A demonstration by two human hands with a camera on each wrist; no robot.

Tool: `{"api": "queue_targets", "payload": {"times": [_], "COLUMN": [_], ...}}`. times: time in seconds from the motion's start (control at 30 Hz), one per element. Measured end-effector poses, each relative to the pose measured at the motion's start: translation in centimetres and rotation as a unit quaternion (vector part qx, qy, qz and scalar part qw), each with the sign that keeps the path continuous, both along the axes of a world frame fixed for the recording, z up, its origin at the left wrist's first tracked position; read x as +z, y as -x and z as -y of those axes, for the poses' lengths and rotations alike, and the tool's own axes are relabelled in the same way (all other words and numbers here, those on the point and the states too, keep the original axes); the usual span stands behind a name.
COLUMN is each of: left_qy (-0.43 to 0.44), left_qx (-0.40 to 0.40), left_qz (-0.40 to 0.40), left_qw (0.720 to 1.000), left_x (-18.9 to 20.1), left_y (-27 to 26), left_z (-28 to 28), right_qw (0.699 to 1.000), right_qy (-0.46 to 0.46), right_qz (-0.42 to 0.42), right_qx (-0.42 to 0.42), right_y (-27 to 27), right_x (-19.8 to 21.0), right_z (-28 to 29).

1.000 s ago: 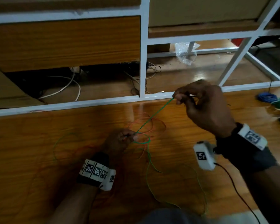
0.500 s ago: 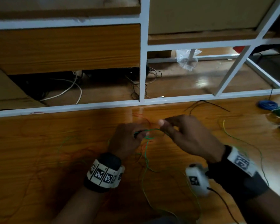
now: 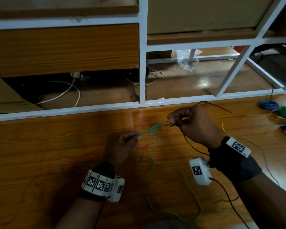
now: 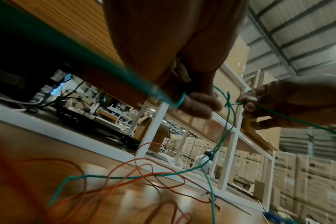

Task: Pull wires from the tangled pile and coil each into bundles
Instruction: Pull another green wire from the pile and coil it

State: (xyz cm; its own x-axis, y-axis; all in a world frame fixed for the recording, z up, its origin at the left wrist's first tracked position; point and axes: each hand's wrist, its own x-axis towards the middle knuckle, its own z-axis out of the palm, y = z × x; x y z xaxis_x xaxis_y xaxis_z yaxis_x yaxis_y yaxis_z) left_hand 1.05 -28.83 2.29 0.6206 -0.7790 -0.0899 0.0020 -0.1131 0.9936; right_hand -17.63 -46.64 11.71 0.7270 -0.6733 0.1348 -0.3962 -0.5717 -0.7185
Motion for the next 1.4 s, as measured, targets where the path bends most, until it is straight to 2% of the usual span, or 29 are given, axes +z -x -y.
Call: {"api": "queue_targets", "payload": {"times": [0.03,0.1,0.17,0.2,0.23,0.3,0.33,0.4,0.47,0.57,0.67,0.83,0.87,0.93,1.03,1.07,1.13,1.17,1.2,1.27,1.33,1.4], "left_qy": [0.002,-0.011,-0.057,-0.071,-0.059,0.006,0.020,0.033,0.035,0.040,0.060,0.082,0.069,0.038,0.027,0.014,-0.022,-0.033,-0.037,-0.072,-0.091,-0.071], "left_qx": [0.016,0.028,0.014,-0.019,-0.058,-0.121,-0.125,-0.122,-0.160,-0.246,-0.260,-0.289,-0.300,-0.305,-0.247,-0.220,-0.127,-0.074,-0.031,-0.004,0.000,0.025], "left_qz": [-0.030,-0.031,0.042,0.078,0.079,0.009,-0.013,-0.055,-0.073,-0.130,-0.234,-0.276,-0.262,-0.178,0.054,0.153,0.333,0.358,0.348,0.296,0.245,0.198], "left_qw": [0.999,0.999,0.997,0.994,0.993,0.993,0.992,0.990,0.984,0.960,0.935,0.913,0.915,0.935,0.967,0.963,0.934,0.930,0.936,0.952,0.965,0.977], "left_x": [0.2,0.4,0.8,1.3,2.2,3.8,4.3,4.9,4.9,3.9,3.7,3.5,3.4,3.5,3.8,4.0,4.2,4.1,4.0,3.6,2.9,2.6], "left_y": [-0.2,-1.2,-2.3,-2.3,-2.1,-1.0,-0.8,-0.7,-0.6,-0.3,0.0,0.1,0.0,-0.3,-1.3,-1.7,-2.3,-2.8,-3.2,-4.0,-4.7,-5.1], "left_z": [-0.2,-0.9,-1.7,-2.0,-2.0,-1.5,-1.0,0.3,1.3,1.8,1.7,1.8,1.8,1.8,1.5,1.4,1.1,0.9,0.6,-0.2,-0.7,-0.9], "right_qw": [1.000,1.000,1.000,1.000,1.000,0.999,0.998,0.995,0.992,0.989,0.988,0.986,0.986,0.986,0.988,0.989,0.986,0.984,0.981,0.979,0.987,0.997], "right_qy": [0.007,0.009,0.002,-0.005,-0.013,-0.028,-0.036,-0.055,-0.066,-0.059,-0.054,-0.050,-0.047,-0.035,-0.001,0.009,0.019,0.023,0.026,0.031,0.028,0.030], "right_qz": [0.007,0.024,0.030,0.028,0.025,0.022,0.026,0.042,0.063,0.085,0.107,0.115,0.115,0.119,0.116,0.119,0.146,0.169,0.192,0.202,0.153,0.069], "right_qx": [-0.006,-0.013,-0.008,0.000,0.012,0.041,0.054,0.074,0.091,0.105,0.102,0.110,0.111,0.109,0.098,0.092,0.072,0.051,0.026,-0.014,-0.026,-0.016], "right_y": [0.2,0.5,0.5,0.3,0.1,-0.5,-0.8,-1.3,-1.5,-1.6,-1.3,-1.1,-1.0,-0.8,-0.1,0.1,0.9,1.3,1.9,3.2,4.1,4.6], "right_x": [0.4,0.9,1.0,0.7,0.4,-0.3,-0.6,-0.6,-0.5,-0.2,0.0,0.2,0.4,0.9,2.0,2.4,3.5,4.2,5.0,6.0,5.5,3.7], "right_z": [0.3,0.9,1.1,1.0,0.8,0.0,-0.5,-1.1,-1.4,-1.5,-1.3,-1.9,-2.0,-1.9,-1.5,-1.4,-0.8,-0.3,0.3,1.3,1.7,2.0]}}
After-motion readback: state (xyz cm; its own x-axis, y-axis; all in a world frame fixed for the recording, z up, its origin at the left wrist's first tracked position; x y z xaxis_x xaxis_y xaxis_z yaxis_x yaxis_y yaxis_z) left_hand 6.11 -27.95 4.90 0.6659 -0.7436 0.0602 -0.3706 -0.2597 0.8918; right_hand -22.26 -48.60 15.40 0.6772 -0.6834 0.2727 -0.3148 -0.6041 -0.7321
